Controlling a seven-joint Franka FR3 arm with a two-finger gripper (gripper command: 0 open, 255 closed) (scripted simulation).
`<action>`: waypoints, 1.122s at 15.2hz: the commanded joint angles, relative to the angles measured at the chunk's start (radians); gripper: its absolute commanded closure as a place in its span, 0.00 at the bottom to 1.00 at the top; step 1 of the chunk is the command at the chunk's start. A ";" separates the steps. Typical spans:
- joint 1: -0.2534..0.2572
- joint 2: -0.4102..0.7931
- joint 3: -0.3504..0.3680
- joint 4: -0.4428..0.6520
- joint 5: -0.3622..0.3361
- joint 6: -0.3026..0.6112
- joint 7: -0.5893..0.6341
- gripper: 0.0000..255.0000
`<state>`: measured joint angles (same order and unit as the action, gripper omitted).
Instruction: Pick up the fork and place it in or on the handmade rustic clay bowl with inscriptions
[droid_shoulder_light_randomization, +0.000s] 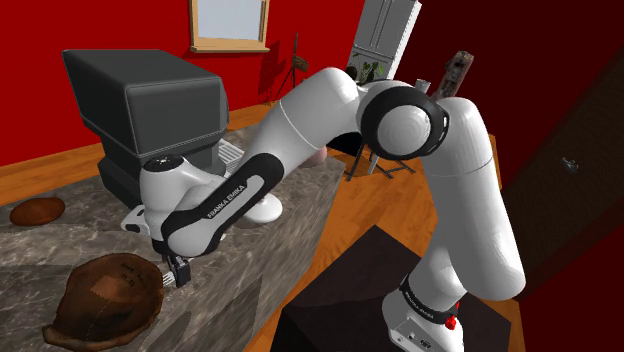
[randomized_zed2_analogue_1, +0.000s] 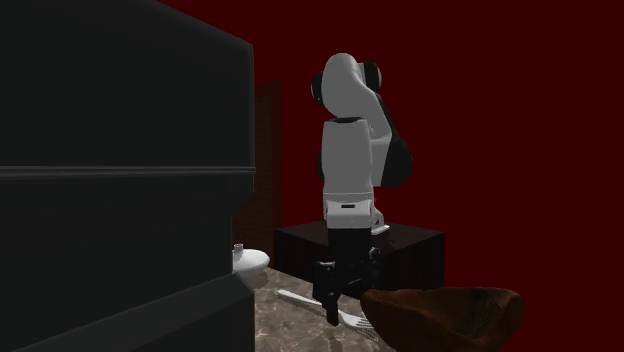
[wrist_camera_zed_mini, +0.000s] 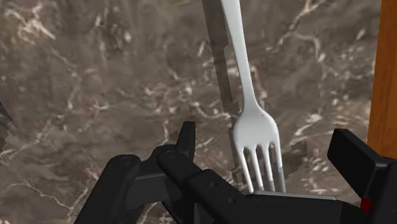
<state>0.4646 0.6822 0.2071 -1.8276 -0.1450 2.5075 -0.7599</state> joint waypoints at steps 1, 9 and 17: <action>0.002 0.004 -0.001 -0.001 -0.001 0.005 0.002 0.00; 0.002 0.004 -0.001 -0.001 -0.001 0.005 0.002 1.00; 0.000 -0.007 0.001 -0.003 0.001 -0.003 0.001 1.00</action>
<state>0.4650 0.6806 0.2062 -1.8256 -0.1455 2.5078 -0.7586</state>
